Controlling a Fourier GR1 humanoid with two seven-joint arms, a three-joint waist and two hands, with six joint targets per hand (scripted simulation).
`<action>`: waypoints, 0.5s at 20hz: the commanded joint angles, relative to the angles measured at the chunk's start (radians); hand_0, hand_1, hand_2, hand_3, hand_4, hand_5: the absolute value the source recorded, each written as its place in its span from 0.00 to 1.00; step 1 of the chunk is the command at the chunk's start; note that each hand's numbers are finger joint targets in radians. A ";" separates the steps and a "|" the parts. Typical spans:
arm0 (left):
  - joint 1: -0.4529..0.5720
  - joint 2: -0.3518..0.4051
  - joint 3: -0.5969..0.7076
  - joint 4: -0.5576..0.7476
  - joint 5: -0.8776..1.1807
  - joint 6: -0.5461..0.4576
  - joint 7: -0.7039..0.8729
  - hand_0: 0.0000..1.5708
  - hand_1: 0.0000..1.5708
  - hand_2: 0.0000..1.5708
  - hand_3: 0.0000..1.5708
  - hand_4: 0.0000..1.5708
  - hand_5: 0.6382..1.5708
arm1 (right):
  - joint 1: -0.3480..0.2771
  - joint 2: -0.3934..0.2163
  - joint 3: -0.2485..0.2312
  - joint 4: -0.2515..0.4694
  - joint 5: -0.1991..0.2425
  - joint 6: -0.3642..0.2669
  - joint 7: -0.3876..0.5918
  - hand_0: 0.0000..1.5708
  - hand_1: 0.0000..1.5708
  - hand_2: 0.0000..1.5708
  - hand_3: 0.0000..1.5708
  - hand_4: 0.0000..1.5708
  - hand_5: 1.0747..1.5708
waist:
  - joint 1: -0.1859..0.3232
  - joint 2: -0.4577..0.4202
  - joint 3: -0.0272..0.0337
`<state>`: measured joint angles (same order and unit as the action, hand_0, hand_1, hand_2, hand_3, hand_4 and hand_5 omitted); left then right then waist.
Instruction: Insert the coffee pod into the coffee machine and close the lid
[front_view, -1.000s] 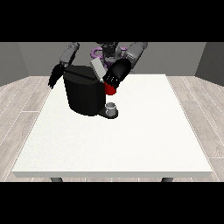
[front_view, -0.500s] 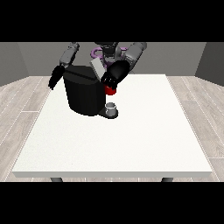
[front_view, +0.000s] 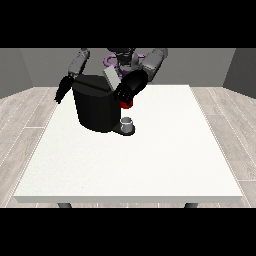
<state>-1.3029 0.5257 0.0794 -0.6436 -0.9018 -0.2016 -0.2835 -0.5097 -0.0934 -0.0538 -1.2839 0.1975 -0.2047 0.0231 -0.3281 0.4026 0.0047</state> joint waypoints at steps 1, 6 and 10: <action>0.007 0.017 0.016 0.054 -0.026 0.059 0.026 0.00 0.00 0.43 0.34 0.00 1.00 | -0.006 0.028 0.061 -0.059 0.054 -0.026 0.067 0.00 0.00 0.00 0.00 0.10 1.00 | -0.037 0.005 -0.0052; 0.014 -0.009 0.011 0.031 -0.024 0.056 0.025 0.00 0.00 0.35 0.29 0.00 1.00 | 0.019 0.010 0.015 -0.011 0.002 0.009 0.009 0.00 0.00 0.00 0.00 0.11 1.00 | -0.015 -0.013 -0.0044; 0.009 0.044 0.023 0.056 -0.026 0.037 -0.024 0.00 0.00 0.27 0.21 0.00 1.00 | 0.007 0.018 0.030 -0.040 0.011 0.003 0.032 0.00 0.00 0.00 0.00 0.09 1.00 | -0.008 -0.002 -0.0048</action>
<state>-1.3086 0.5465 0.0891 -0.6144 -0.9199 -0.1902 -0.2951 -0.5046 -0.0768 -0.0372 -1.3021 0.2039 -0.2079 0.0404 -0.3335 0.3964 0.0036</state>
